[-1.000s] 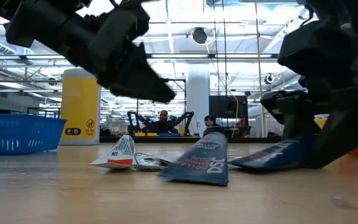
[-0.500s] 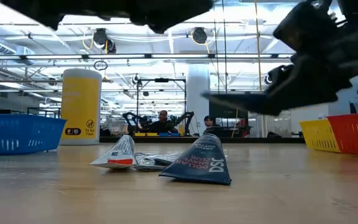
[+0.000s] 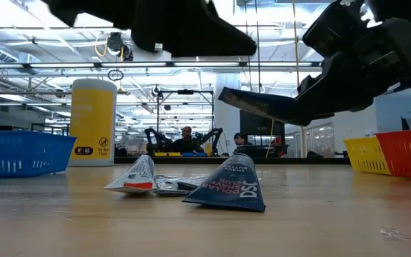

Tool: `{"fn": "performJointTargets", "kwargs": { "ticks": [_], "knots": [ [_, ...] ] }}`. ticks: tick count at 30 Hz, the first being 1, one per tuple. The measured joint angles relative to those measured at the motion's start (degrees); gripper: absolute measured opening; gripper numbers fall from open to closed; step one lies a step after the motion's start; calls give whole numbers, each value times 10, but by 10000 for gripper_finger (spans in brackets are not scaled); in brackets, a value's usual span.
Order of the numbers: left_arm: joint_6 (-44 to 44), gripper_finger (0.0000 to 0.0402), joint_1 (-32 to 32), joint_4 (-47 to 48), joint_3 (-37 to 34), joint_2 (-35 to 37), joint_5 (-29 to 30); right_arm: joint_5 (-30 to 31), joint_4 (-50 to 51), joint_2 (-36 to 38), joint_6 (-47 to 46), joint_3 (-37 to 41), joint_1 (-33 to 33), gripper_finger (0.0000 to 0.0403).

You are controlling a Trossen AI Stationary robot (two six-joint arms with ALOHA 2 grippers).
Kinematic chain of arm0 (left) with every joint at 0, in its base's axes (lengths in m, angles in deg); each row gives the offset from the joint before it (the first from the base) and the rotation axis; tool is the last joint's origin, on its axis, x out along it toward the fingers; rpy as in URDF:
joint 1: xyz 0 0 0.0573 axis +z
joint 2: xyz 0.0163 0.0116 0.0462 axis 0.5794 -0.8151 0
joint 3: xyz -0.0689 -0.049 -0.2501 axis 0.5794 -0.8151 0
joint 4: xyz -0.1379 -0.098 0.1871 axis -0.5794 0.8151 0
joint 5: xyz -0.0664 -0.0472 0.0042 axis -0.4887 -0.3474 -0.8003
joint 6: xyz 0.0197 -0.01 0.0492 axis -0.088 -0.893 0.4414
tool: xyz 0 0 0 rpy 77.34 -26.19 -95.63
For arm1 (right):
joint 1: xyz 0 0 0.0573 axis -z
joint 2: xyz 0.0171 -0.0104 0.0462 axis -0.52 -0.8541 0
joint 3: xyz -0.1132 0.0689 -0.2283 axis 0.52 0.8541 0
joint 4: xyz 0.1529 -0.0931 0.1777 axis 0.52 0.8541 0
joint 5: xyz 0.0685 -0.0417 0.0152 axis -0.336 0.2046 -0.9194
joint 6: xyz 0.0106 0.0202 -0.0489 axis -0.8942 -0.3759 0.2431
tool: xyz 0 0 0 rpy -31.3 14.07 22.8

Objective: Pick & Place Travel size toiletries
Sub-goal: Put the blue shave cream into the green basket

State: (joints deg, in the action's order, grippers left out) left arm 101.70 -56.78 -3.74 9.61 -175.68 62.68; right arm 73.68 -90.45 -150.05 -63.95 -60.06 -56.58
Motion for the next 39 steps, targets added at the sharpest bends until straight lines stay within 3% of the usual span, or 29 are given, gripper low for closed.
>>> {"fn": "performJointTargets", "kwargs": {
  "ticks": [3,6,24,33,39],
  "knots": [
    [108,278,-20,-2,2,-32,51,-37,-3,0,-7,0,10,129],
    [158,272,-31,-15,7,-58,99,-74,-6,0,-15,0,17,129],
    [181,265,-35,-18,23,-77,109,-148,-63,0,-24,0,21,130],
    [187,181,-39,-33,23,-77,85,-203,-85,0,-51,0,39,130],
    [177,115,-39,-47,23,-77,85,-206,-85,0,-48,0,39,130]
  ]
}}
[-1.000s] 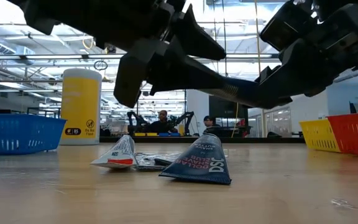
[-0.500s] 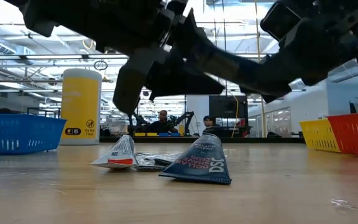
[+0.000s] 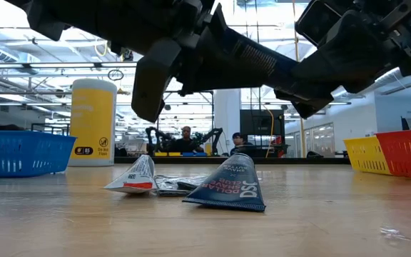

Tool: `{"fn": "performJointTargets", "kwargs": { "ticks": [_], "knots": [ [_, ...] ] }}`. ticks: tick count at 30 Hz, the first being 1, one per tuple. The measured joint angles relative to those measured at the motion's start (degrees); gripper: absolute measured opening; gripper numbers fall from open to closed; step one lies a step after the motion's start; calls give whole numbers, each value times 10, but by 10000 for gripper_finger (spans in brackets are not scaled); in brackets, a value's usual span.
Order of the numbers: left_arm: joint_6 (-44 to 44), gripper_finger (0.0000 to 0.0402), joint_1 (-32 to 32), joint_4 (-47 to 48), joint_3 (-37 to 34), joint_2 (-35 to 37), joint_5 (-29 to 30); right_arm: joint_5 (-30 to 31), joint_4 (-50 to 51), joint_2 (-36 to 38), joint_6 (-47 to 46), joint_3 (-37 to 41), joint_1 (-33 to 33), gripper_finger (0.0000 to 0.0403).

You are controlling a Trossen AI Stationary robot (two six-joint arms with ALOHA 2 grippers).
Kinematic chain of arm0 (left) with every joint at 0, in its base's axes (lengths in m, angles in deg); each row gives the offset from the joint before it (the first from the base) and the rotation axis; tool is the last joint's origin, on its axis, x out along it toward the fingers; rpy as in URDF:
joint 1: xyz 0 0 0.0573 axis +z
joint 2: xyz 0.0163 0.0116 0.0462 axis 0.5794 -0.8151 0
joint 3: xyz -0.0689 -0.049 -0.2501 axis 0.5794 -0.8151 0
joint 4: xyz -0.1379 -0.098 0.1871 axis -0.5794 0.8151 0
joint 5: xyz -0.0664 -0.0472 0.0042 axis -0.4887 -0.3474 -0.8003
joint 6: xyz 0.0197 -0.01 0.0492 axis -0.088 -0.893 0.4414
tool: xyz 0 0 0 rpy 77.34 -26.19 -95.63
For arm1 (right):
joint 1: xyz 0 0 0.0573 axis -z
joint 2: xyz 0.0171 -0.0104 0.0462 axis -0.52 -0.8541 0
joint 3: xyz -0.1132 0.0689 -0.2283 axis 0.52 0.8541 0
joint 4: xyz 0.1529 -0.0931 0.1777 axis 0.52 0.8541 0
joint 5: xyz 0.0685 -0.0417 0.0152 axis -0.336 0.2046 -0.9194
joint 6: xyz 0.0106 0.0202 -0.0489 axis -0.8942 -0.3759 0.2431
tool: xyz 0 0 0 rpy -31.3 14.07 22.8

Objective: Pick & Place Travel size toiletries
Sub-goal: Put the blue shave cream into the green basket

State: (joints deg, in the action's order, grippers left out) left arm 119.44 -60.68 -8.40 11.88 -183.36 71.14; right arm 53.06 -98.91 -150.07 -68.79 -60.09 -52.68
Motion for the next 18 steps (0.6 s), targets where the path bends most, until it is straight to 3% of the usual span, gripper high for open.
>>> {"fn": "performJointTargets", "kwargs": {
  "ticks": [9,15,18],
  "knots": [
    [-108,17,-4,3,0,2,-3,0,2,0,-5,-1,0,153],
    [-165,22,-18,27,0,29,1,2,16,0,-14,-1,0,221],
    [-206,19,-31,88,9,67,0,18,22,0,-12,5,0,250]
  ]
}}
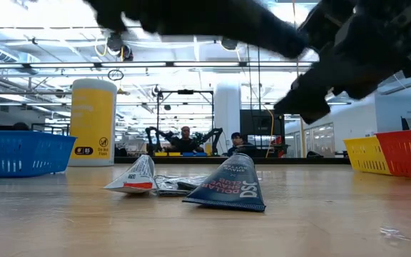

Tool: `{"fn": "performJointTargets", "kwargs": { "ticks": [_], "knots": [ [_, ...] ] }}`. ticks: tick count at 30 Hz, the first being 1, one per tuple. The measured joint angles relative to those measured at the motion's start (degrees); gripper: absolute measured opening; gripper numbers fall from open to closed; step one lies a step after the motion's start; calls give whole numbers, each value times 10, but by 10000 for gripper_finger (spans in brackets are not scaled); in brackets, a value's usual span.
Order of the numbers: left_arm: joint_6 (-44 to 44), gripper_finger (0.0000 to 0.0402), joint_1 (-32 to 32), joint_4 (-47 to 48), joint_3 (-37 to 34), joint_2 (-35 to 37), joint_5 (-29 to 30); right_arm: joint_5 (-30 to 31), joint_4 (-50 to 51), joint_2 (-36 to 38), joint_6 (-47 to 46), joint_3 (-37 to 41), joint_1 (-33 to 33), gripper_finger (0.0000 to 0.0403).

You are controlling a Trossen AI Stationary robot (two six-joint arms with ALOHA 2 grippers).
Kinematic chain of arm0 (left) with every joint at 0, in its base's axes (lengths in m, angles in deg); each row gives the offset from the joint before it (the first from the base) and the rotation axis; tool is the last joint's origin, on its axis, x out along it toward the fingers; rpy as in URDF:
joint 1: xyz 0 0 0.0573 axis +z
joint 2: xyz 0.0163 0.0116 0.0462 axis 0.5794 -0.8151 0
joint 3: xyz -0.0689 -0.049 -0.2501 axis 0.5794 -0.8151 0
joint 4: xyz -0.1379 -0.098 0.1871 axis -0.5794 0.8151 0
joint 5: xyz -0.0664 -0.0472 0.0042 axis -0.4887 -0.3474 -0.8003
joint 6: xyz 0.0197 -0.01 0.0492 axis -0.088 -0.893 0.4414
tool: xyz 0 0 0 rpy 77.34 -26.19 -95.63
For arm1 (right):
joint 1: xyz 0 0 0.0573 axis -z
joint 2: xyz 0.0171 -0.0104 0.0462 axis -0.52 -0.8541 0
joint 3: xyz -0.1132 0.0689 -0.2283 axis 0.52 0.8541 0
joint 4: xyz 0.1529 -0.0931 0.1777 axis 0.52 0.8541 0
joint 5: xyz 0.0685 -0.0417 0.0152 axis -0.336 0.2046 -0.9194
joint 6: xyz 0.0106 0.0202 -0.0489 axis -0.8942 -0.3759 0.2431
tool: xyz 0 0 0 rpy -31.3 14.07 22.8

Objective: Pick & Place Travel size toiletries
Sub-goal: Put the blue shave cream into the green basket

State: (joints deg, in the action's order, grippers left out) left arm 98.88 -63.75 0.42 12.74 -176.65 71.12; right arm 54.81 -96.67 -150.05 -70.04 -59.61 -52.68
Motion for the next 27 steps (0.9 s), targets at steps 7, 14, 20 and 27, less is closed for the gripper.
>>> {"fn": "performJointTargets", "kwargs": {
  "ticks": [7,14,20,27],
  "knots": [
    [-99,16,-37,145,5,89,33,93,-8,0,-1,20,0,271],
    [-106,11,-88,183,5,143,123,90,-10,0,-1,26,-5,262],
    [-137,13,-134,245,5,170,177,90,-29,0,4,26,-9,262],
    [-343,11,-180,383,5,250,153,90,-34,0,4,26,-9,259]
  ]
}}
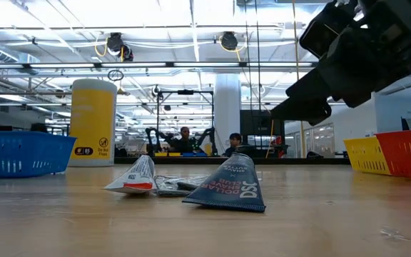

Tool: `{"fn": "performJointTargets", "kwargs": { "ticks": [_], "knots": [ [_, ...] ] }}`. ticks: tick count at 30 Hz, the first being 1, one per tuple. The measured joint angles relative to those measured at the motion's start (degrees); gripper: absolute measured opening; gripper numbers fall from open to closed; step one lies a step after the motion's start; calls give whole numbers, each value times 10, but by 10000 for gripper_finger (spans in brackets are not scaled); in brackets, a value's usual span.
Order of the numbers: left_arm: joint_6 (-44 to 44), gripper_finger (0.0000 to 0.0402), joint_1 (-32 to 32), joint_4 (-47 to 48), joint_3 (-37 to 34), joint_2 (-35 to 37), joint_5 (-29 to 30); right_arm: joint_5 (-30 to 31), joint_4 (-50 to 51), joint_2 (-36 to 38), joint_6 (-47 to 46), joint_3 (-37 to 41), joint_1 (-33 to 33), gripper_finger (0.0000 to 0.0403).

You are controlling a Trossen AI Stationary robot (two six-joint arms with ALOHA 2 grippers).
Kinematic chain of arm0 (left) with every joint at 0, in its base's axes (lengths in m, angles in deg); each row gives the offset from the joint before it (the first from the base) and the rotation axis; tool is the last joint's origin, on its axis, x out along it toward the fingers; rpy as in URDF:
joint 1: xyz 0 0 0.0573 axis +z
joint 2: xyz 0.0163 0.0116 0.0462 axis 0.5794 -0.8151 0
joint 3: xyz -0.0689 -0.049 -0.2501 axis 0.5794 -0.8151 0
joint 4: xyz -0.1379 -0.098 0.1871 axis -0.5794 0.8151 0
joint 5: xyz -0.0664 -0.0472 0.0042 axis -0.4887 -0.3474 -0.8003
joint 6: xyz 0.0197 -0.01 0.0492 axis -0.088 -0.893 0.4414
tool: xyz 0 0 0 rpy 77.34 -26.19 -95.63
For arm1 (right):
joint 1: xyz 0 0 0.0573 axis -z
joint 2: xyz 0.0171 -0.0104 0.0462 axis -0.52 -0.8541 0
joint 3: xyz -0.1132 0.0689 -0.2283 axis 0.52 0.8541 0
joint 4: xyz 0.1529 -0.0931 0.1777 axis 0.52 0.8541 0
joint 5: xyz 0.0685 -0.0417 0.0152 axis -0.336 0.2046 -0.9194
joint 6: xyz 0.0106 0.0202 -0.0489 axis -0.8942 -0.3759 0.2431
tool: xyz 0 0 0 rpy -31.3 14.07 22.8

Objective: Pick & Place Travel size toiletries
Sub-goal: Put the blue shave cream into the green basket

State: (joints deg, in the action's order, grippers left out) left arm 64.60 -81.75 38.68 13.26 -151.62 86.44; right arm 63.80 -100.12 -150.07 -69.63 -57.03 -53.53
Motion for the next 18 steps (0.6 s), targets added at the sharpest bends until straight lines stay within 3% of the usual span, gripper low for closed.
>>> {"fn": "performJointTargets", "kwargs": {
  "ticks": [5,9,18],
  "knots": [
    [-198,9,-17,138,0,63,-78,0,3,0,4,0,0,258],
    [-416,21,-27,253,1,111,-151,0,3,0,7,0,0,256],
    [-888,9,-27,547,0,112,-487,2,3,0,7,0,0,256]
  ]
}}
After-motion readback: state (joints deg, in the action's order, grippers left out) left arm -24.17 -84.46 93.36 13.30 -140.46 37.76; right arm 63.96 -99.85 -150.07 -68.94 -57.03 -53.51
